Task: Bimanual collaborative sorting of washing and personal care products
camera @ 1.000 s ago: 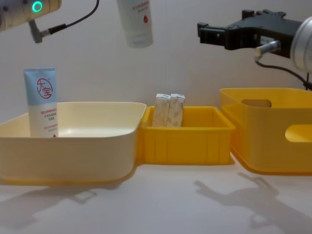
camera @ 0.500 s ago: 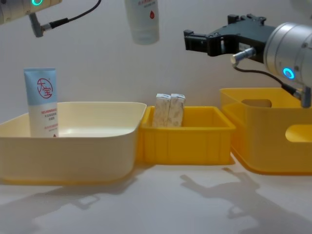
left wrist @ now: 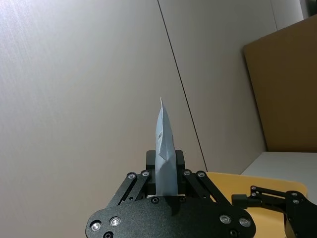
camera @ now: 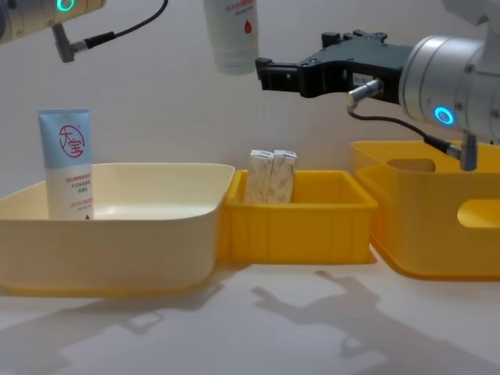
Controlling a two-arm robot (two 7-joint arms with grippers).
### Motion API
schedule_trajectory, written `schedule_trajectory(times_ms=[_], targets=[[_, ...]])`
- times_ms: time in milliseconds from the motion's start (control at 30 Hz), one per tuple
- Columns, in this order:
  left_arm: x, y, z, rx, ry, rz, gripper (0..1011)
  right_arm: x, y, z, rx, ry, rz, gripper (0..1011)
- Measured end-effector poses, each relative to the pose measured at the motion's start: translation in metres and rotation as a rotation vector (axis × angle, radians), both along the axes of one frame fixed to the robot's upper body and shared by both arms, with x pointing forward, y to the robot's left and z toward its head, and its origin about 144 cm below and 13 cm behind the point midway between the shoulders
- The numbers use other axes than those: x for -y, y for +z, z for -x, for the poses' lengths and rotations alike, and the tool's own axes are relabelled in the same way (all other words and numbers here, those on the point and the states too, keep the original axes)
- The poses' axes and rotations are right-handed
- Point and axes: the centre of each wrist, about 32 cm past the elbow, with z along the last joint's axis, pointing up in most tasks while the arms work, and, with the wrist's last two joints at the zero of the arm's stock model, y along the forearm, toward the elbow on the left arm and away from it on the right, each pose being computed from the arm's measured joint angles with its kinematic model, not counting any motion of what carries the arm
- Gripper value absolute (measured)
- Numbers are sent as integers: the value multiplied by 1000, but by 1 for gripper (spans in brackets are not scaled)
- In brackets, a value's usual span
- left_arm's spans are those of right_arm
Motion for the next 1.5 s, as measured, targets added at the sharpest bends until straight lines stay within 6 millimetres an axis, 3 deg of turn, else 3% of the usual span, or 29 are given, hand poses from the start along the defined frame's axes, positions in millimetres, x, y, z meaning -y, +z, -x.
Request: schedule_trajectory(times_ms=[600,1500], targets=[[2,-6,-1,-29,1,12,199,-6,7,-1,-7,29,-65,1001],[9,1,-5,-16,-83,-4,197,-17,11,-14,-39,25,-101,1001]])
